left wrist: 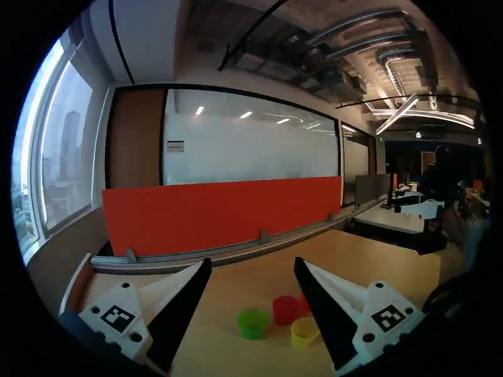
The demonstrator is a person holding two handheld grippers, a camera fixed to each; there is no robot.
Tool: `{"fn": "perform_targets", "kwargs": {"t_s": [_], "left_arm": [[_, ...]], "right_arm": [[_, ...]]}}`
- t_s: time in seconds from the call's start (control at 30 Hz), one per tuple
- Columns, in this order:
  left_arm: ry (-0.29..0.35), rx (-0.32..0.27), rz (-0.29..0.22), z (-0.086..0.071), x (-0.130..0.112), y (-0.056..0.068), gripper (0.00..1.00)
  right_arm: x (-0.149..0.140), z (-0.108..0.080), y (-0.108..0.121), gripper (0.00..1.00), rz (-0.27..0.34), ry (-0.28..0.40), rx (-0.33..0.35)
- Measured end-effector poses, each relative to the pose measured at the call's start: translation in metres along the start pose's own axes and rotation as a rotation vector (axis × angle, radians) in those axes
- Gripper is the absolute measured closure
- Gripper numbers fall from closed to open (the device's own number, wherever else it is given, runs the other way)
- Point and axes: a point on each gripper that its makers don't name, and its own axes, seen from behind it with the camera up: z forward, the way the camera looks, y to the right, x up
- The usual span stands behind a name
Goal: Pour water
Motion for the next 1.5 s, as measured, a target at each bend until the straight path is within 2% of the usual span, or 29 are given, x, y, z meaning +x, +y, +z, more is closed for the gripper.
{"fn": "perform_targets", "kwargs": {"t_s": [0.23,0.47,0.77,1.07,1.5], "left_arm": [[-0.03,-0.037,0.024,0.006,-0.014,0.006,0.02],[-0.057,-0.071,0.016,0.016,-0.026,0.009,0.02],[-0.1,-0.1,0.02,0.026,-0.049,0.008,0.02],[-0.153,-0.124,-0.001,0.04,-0.079,0.004,0.02],[-0.239,-0.147,0.025,0.053,-0.121,0.003,0.02]], "right_arm": [[-0.017,0.006,-0.011,0.0,-0.004,-0.054,0.067],[-0.034,0.009,-0.019,0.0,-0.018,-0.102,0.123],[-0.056,0.012,-0.02,0.0,-0.032,-0.158,0.158],[-0.091,0.014,-0.026,0.0,-0.043,-0.239,0.208],[-0.136,0.02,-0.027,0.0,-0.066,-0.344,0.232]]}}
